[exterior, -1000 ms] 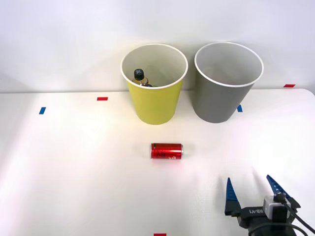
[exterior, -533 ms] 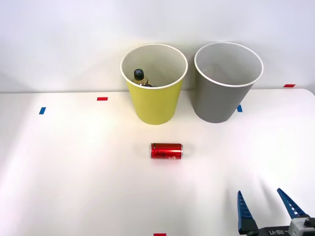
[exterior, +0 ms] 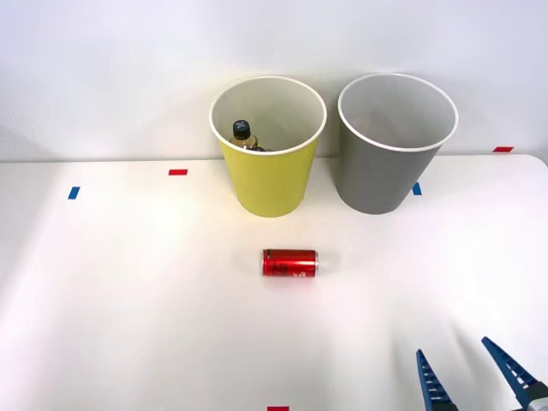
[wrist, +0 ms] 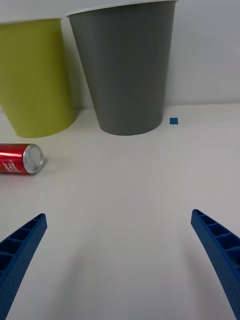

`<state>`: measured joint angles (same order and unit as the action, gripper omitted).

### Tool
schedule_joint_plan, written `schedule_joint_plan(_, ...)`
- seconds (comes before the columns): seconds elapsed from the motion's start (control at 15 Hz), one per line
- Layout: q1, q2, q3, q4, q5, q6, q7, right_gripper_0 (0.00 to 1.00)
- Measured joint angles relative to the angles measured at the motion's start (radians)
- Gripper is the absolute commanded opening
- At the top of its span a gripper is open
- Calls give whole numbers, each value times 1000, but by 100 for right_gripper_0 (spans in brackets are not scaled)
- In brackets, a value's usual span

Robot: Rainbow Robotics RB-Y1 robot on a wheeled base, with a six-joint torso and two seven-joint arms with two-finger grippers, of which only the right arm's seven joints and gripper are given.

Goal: Put cans in the gray bin, plastic bottles in the light green bin

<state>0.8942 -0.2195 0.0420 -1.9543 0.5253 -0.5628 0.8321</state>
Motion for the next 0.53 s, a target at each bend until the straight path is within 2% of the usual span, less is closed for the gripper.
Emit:
schedule_joint_plan(0.33,40,56,12,0,24,-56,17,100)
schedule_joint_plan(0.53,60,71,46,0,28,-77,43,100)
